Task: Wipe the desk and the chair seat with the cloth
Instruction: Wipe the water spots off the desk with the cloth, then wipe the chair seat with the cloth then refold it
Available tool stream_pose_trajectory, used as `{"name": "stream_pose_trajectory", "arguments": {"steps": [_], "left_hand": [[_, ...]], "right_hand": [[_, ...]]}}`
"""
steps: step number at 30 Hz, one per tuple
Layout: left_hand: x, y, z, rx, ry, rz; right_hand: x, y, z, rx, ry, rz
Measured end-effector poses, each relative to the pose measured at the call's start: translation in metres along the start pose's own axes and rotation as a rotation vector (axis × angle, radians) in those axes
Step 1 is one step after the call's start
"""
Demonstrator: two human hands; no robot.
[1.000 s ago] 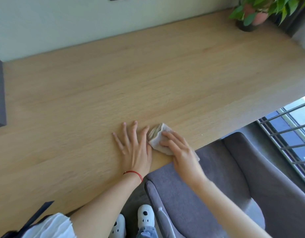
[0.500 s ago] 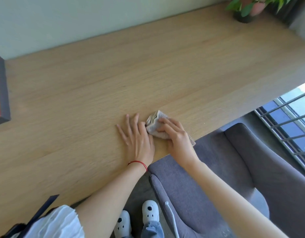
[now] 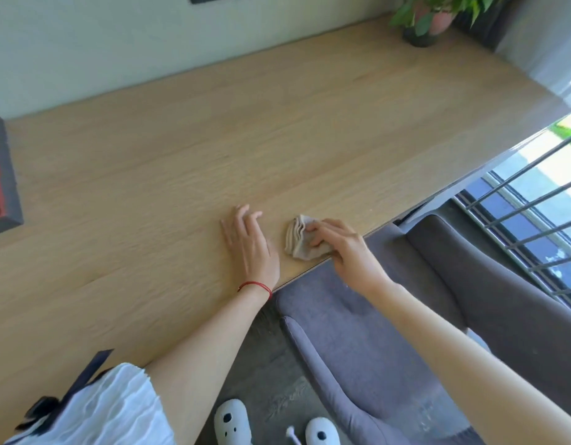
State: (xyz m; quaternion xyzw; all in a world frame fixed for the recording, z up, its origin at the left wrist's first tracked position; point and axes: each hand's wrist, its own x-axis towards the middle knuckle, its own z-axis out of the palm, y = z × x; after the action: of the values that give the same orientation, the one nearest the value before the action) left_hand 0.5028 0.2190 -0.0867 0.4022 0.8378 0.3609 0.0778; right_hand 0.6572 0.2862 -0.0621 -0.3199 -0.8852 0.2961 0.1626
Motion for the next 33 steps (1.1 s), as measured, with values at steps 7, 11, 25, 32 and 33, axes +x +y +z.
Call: {"name": "stream_pose_trajectory", "arguments": {"steps": [7,11,25,32,33], "left_hand": [[-0.001,0.001,0.006,0.022,0.027,-0.027],[-0.018,0.007,-0.004,-0.136,0.051,0.012],[-0.175,-0.028,0.112,0.389,-0.359,0.043],[-0.194,-0.064,0.166,0.308,-0.155,-0.296],[-0.194,-0.064,0.169,0.291,-0.113,-0.297]], "right_hand": [[0.002,-0.005,0.022,-0.02,0.086,-0.076],[-0.02,0.024,-0.015,0.017,0.004,-0.152],[-0.075,0.129,-0.016,1.234,0.264,0.51],[-0.121,0.221,0.048,1.08,0.351,0.855],[-0.126,0.234,0.06,0.916,0.38,0.925]]}}
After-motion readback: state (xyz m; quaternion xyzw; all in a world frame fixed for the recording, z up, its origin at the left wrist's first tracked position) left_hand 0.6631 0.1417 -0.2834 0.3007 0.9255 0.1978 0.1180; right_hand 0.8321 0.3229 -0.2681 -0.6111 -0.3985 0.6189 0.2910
